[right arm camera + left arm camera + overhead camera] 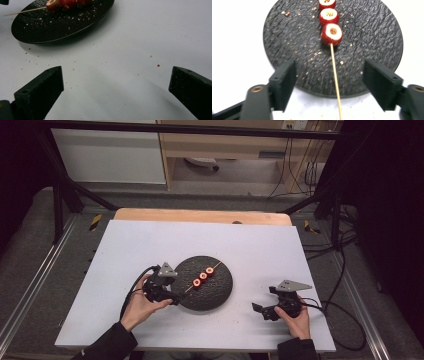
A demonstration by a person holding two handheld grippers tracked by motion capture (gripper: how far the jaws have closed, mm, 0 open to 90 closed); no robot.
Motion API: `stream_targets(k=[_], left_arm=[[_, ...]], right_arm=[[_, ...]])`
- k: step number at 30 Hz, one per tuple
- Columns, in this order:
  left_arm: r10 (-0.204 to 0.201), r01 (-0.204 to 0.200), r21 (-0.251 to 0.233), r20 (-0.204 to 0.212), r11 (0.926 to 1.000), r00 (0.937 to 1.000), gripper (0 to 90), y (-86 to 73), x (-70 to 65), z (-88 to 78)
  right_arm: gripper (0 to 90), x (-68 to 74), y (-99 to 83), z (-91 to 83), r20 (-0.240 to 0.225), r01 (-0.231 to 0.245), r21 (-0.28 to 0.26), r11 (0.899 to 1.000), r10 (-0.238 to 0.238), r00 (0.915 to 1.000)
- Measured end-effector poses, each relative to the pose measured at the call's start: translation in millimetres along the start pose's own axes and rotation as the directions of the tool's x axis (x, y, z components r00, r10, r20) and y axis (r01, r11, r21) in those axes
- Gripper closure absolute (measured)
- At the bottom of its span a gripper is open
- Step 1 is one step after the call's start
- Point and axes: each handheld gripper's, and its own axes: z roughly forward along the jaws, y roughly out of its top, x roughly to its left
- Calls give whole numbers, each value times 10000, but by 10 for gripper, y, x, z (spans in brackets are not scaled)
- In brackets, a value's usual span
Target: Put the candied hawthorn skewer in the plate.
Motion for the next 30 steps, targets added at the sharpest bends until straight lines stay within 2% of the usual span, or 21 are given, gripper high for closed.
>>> stream_targets(k=[3,6,8,11,13,16,18,24,30], left_arm=[[-26,24,-151,-155,9999,9999,152,-55,55,-68],[-173,170,-291,-89,9994,9998,90,-122,122,-139],[-222,212,-401,-270,9990,9994,52,-180,152,-179],[-48,18,-517,-586,9987,9983,35,-293,199,-246],[-112,71,-609,-665,9981,9977,27,-382,238,-289],[-265,195,-823,-837,9964,9961,23,-532,306,-353],[-507,421,-1022,-835,9939,9952,23,-632,355,-385],[-928,786,-1354,-1022,9877,9904,30,-913,453,-407],[-1176,981,-1616,-1161,9820,9863,30,-1092,501,-412]], right_arm=[[5,-4,0,-6,19,11,-9,10000,-11,10000],[5,-3,0,-10,30,-27,-1,10000,27,10000],[5,-5,-1,-13,36,-17,-2,10000,17,10000],[5,-5,-1,-19,28,-49,2,10000,49,10000],[5,-5,-1,-18,31,-56,-13,10000,56,10000],[5,-7,-3,-18,40,-13,14,10000,13,10000],[5,-8,-5,-14,55,-10,12,10000,10,10000],[5,-19,-19,-15,102,-60,89,9999,59,9999],[5,-14,-29,-10,90,-91,174,9998,89,9999]])
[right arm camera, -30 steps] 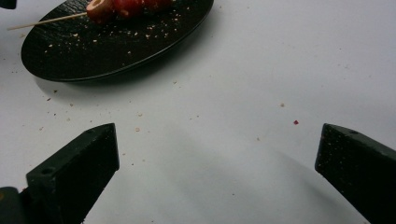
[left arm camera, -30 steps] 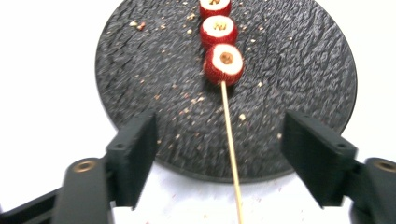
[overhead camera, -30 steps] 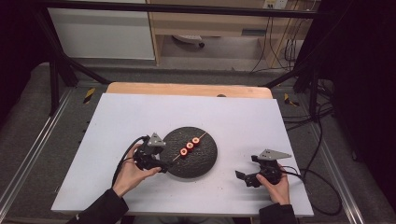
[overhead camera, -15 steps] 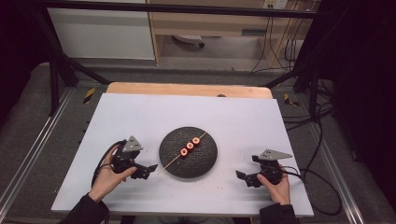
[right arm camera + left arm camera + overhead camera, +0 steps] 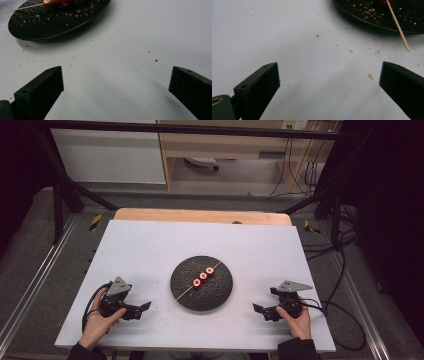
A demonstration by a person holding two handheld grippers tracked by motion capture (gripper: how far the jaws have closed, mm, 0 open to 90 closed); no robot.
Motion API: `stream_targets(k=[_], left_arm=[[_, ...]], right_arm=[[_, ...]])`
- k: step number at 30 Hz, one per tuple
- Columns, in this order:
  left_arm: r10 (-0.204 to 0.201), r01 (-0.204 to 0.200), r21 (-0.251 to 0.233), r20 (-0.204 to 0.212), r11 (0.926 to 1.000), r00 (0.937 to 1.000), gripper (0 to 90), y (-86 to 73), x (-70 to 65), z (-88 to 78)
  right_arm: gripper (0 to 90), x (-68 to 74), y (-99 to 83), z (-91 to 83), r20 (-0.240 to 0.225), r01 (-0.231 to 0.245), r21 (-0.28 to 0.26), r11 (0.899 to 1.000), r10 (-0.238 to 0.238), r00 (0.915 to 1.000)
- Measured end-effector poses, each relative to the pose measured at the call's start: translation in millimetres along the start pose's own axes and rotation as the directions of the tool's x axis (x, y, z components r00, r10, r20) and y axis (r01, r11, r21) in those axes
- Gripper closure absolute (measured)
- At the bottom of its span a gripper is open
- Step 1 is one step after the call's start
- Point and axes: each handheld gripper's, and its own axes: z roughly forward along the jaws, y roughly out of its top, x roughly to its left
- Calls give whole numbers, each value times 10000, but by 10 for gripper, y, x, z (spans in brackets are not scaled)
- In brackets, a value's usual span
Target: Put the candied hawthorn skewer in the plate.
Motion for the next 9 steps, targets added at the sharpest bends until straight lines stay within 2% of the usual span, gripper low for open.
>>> stream_targets(k=[9], left_arm=[[-84,83,-48,-232,10000,9997,34,-98,63,-20]], right_arm=[[5,-1,-7,7,59,73,143,9999,-74,10000]])
